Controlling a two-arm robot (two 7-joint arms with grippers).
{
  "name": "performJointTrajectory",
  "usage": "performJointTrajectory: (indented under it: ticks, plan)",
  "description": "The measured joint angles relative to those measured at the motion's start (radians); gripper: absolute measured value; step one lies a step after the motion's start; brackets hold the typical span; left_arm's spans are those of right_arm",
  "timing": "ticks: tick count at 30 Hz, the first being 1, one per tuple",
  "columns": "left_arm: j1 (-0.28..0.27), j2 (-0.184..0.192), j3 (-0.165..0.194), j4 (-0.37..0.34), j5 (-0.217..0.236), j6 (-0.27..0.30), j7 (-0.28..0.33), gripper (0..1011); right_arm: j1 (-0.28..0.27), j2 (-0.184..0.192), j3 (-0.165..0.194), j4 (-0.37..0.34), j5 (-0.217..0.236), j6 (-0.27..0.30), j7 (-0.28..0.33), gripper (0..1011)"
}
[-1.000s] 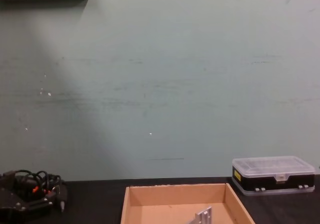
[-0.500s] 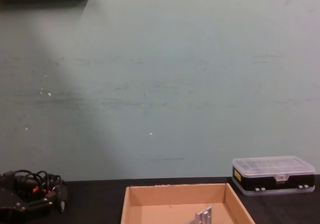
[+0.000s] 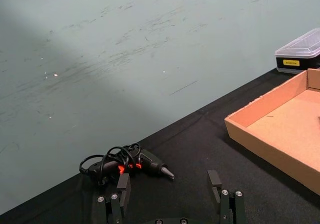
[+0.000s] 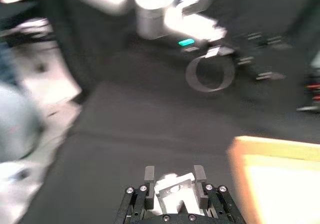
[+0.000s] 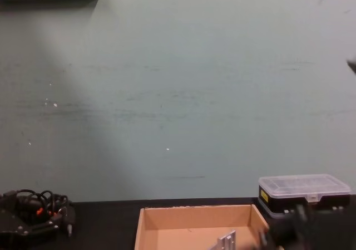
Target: Use one hand to pick up the angle iron from the table and place it into the box.
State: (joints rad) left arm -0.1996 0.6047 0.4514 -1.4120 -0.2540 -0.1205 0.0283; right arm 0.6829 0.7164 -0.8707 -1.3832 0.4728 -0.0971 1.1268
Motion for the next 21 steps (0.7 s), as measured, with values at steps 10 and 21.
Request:
performJointTrajectory:
  ticks: [10,21]
  plan:
    - [0.0,0.0,0.0,0.0,0.0,0.0,0.0,1000,-0.016,-0.131,0.104,0.084,-0.017,0.023,-0.295,471]
    - [0.0,0.0,0.0,0.0,0.0,0.0,0.0,1000,0.005,-0.286,0.1,0.251,-0.09,0.028,-0.416,472]
